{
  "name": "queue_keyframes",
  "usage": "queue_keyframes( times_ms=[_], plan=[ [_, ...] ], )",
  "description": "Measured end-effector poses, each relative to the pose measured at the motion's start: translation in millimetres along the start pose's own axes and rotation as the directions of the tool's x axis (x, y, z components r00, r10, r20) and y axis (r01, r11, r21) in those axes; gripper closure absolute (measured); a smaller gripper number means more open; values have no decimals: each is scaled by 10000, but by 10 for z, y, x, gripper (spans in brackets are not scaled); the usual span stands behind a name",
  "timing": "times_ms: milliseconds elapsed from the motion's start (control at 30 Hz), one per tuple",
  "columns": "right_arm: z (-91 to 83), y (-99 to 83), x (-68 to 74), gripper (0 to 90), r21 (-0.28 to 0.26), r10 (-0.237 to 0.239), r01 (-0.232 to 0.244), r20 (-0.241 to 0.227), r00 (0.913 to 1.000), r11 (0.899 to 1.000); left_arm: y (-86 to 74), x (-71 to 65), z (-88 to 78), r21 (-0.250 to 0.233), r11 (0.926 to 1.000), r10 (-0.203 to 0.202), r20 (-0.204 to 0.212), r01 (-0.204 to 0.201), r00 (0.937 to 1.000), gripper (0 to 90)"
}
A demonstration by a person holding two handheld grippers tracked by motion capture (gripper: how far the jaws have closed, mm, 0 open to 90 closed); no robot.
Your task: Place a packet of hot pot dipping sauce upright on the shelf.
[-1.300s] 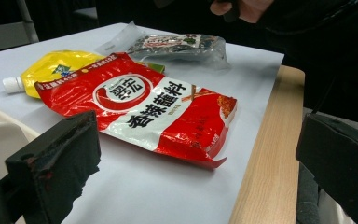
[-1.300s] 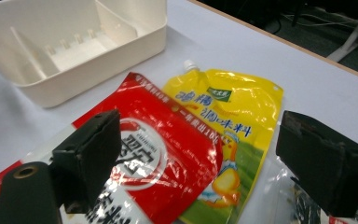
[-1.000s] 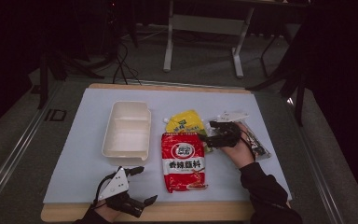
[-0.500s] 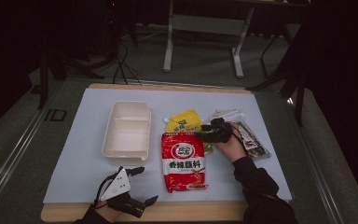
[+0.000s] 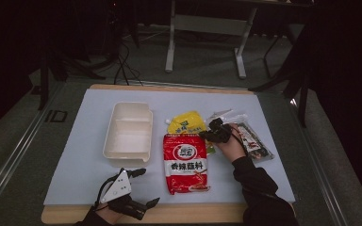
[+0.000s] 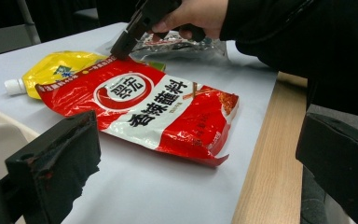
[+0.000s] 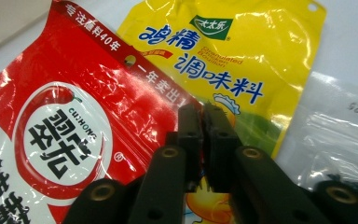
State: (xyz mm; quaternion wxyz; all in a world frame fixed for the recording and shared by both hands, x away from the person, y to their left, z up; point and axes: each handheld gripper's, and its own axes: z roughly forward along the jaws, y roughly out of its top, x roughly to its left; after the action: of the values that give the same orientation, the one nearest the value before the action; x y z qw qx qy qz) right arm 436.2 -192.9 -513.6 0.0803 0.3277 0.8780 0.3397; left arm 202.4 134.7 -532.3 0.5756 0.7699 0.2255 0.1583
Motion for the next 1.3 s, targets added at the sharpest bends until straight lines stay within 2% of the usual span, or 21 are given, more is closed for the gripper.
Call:
queue_keyframes(
  times_ms=[167, 367, 733, 767, 900, 1067, 1167, 1200, 1233, 1300],
  plan=[
    [-122, 47, 53, 885, -98, -362, 363, 124, 9993, 9993, 1, -5, 4, -5, 10000, 6, 17, -6, 10000, 9],
    [-260, 94, 83, 890, -421, -441, 440, -4, 9990, 9981, 1, -6, 10, 12, 10000, -6, 22, 6, 10000, 9],
    [-515, 106, 200, 895, -905, -870, 886, 211, 9960, 9919, 5, -1, 18, 14, 10000, -67, -32, 67, 10000, 9],
    [-598, 104, 254, 895, -1082, -1130, 1161, 345, 9930, 9873, 16, 8, 15, 61, 9999, -87, -113, 88, 9999, 9],
    [-790, 108, 353, 896, -1508, -1436, 1478, 383, 9889, 9775, 44, 18, 12, 100, 10000, -3, -316, 6, 9995, 9],
    [-1017, 113, 513, 897, -1910, -1929, 1985, 478, 9800, 9613, 188, -2, 2, 359, 9990, -240, -704, 266, 9972, 30],
    [-1151, 106, 618, 897, -2160, -2262, 2317, 502, 9728, 9485, 290, -4, 11, 356, 9986, -379, -610, 401, 9974, 30],
    [-1151, 106, 618, 897, -2160, -2262, 2317, 502, 9728, 9485, 290, -4, 11, 356, 9986, -379, -610, 401, 9974, 31],
    [-1230, 101, 683, 898, -2276, -2442, 2492, 507, 9684, 9413, 357, 14, 30, 341, 9984, -419, -626, 441, 9972, 31],
    [-1306, 99, 748, 898, -2392, -2632, 2667, 470, 9636, 9336, 434, 54, 58, 340, 9981, -489, -570, 509, 9972, 41]
  ],
)
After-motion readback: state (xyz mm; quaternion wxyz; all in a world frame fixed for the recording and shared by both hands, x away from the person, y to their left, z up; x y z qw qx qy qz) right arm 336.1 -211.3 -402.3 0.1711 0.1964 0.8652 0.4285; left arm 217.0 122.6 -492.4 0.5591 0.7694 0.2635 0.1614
